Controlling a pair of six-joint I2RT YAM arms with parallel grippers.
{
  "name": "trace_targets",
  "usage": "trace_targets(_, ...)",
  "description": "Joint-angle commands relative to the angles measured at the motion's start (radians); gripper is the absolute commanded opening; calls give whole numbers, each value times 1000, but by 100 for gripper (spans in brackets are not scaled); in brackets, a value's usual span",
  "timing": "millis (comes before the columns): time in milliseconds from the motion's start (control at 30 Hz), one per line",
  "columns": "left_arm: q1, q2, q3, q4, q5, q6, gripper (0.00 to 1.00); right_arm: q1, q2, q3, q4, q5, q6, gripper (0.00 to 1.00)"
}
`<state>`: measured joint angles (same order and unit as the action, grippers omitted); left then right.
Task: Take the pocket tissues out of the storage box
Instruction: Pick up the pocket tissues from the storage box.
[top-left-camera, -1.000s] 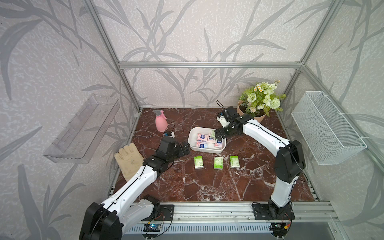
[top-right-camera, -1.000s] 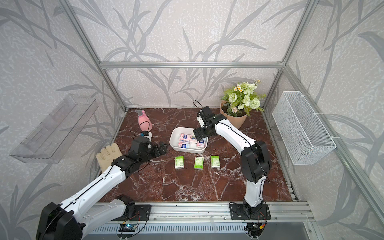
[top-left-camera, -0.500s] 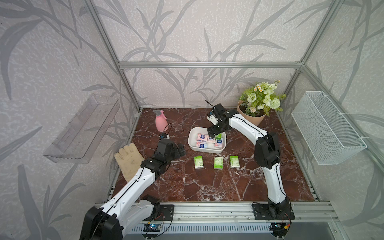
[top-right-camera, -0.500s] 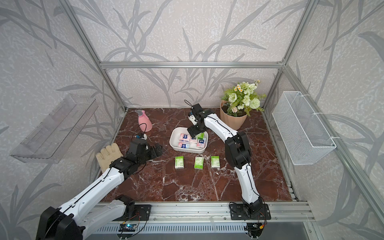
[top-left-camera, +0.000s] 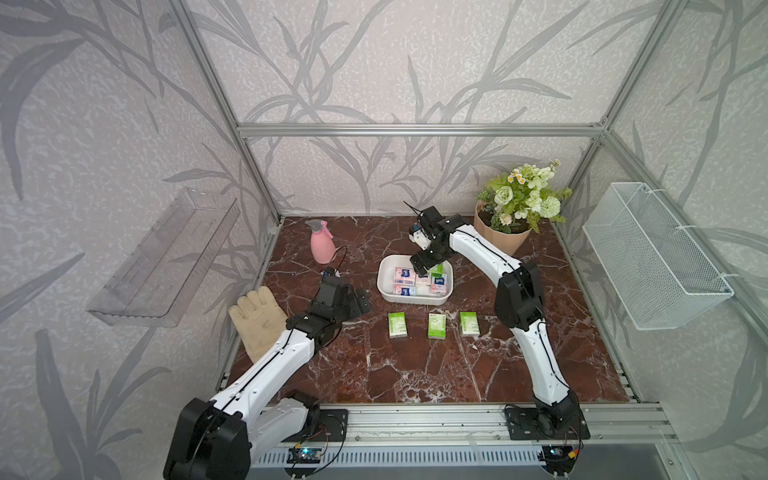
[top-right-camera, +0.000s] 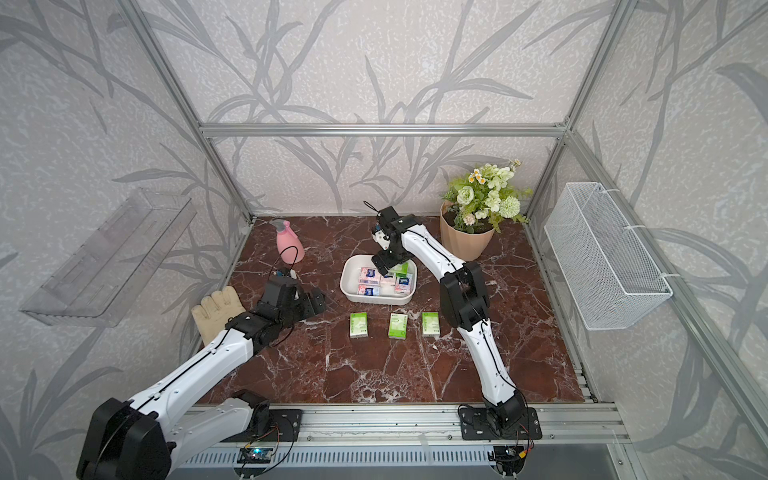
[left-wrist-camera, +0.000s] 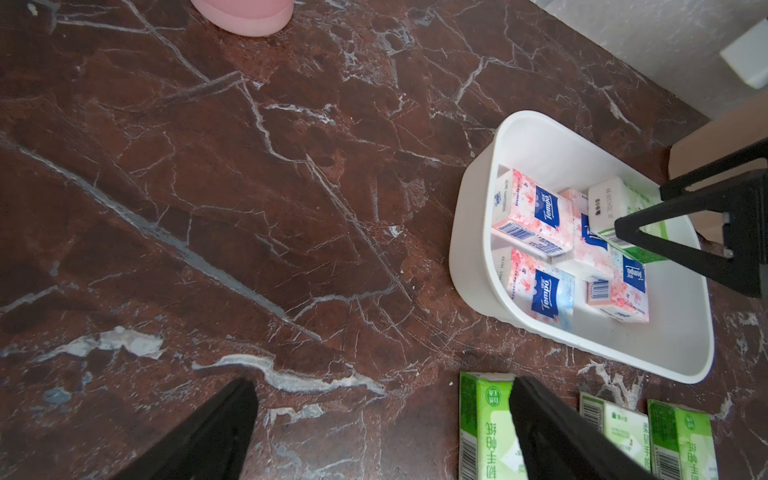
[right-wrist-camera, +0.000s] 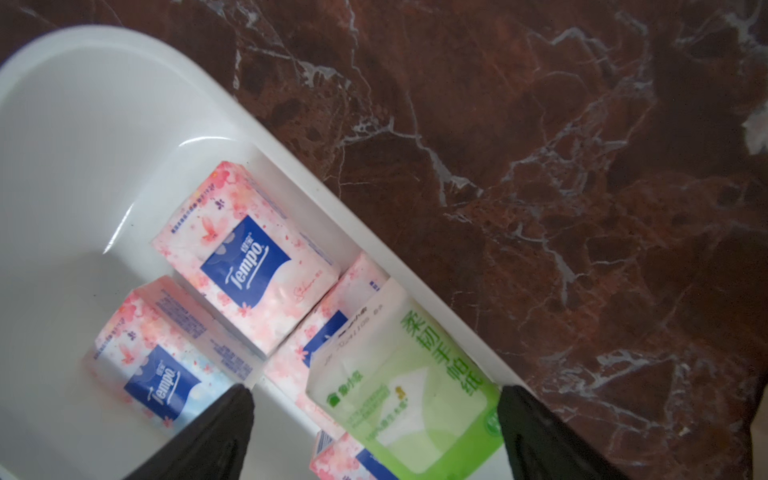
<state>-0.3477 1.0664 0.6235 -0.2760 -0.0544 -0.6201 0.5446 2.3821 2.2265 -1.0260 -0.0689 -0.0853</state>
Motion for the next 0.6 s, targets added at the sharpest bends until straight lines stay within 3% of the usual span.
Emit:
trace_targets(0,7,6,21,8,-6,12,100,6,22,1,-48,3,-17,95)
trace_targets(567,14,13,12,12,2,16,100,31,-199,-265,80,-35,33,92)
